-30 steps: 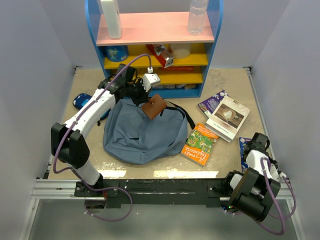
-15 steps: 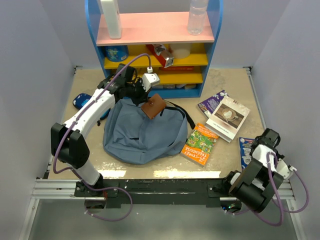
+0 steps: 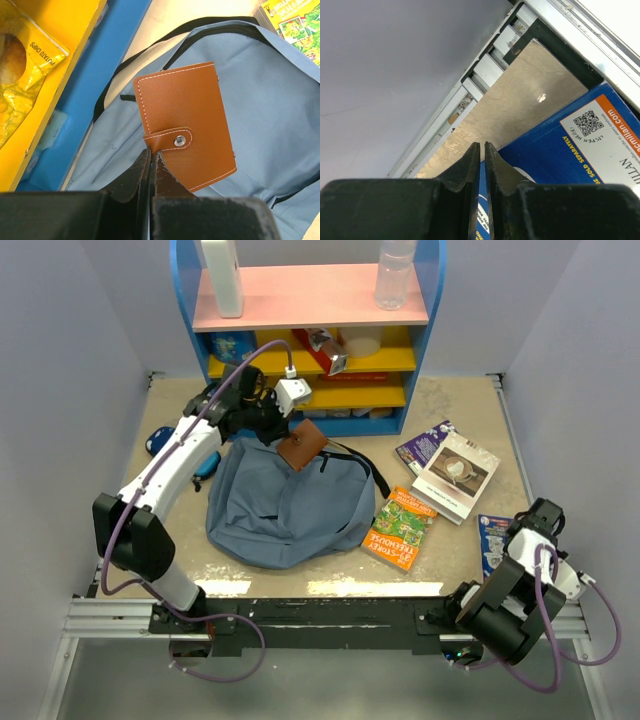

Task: Pack the student bag
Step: Move the book to the center of the board.

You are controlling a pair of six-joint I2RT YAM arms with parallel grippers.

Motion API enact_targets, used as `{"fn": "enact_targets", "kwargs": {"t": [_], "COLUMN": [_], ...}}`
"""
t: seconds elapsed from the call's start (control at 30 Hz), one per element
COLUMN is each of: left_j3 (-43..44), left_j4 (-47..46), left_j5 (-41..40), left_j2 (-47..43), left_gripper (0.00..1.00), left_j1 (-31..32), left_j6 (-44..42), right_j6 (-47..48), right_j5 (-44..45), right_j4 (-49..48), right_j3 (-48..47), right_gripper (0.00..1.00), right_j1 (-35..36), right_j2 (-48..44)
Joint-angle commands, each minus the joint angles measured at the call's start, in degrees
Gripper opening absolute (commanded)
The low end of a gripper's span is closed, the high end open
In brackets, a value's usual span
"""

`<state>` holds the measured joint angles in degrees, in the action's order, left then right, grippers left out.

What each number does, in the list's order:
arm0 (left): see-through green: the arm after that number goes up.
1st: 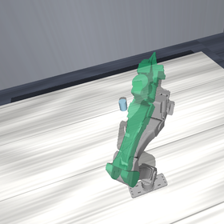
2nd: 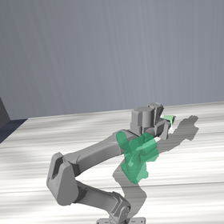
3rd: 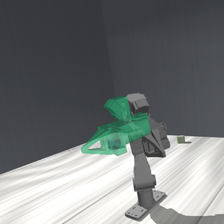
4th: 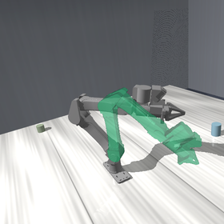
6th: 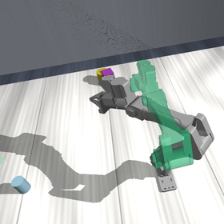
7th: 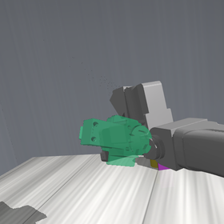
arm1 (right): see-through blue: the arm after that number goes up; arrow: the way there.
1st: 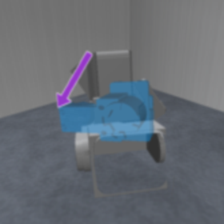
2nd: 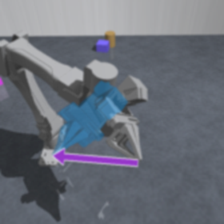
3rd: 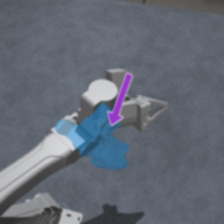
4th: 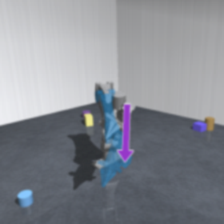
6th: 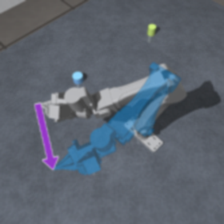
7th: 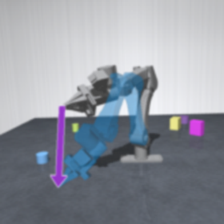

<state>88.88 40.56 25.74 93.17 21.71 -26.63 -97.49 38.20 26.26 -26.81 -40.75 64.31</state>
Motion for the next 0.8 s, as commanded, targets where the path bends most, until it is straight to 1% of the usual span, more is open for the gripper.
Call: {"fn": "enact_targets", "kwargs": {"t": [0.0, 0.07, 0.27, 0.43, 0.47, 0.5, 0.63, 0.77], "left_j3": [0.1, 0.5, 1.1, 1.2, 1.1, 1.1, 0.9, 0.9], "left_j4": [-0.5, -0.5, -0.2, 0.7, 0.7, 0.8, 0.8, 0.3], "left_j5": [1.7, 1.9, 2.9, 2.8, 2.7, 2.8, 2.9, 3.2], "left_j2": [-3.6, -3.8, -5.0, -6.5, -6.7, -7.0, -7.9, -8.7], "left_gripper": [0.00, 0.00, 0.00, 0.00, 0.00, 0.00, 0.00, 0.00], "left_j1": [-0.6, -0.8, -0.9, -0.8, -0.9, -0.8, -1.0, -1.0], "left_j6": [-0.6, -0.6, -0.3, -0.6, -0.5, -0.6, -0.4, 0.3], "right_j6": [0.3, 0.7, 2.6, 6.9, 7.7, 8.7, 12.8, 14.2], "right_j5": [-0.9, -3.4, -6.5, -9.7, -10.1, -10.2, -12.2, -13.9], "right_j4": [2.5, 3.3, 6.9, 6.3, 6.0, 6.1, 6.0, 7.6], "right_j3": [1.1, 1.3, 1.2, 1.1, 1.1, 0.8, 0.5, 0.4], "right_gripper": [0.13, 0.13, 0.13, 0.12, 0.09, 0.08, 0.08, 0.08], "right_j1": [-0.3, -0.3, -0.3, -0.3, -0.3, -0.3, -0.3, -0.2], "right_j2": [-1.5, -1.8, -3.8, -5.7, -5.8, -5.7, -6.5, -7.4]}}
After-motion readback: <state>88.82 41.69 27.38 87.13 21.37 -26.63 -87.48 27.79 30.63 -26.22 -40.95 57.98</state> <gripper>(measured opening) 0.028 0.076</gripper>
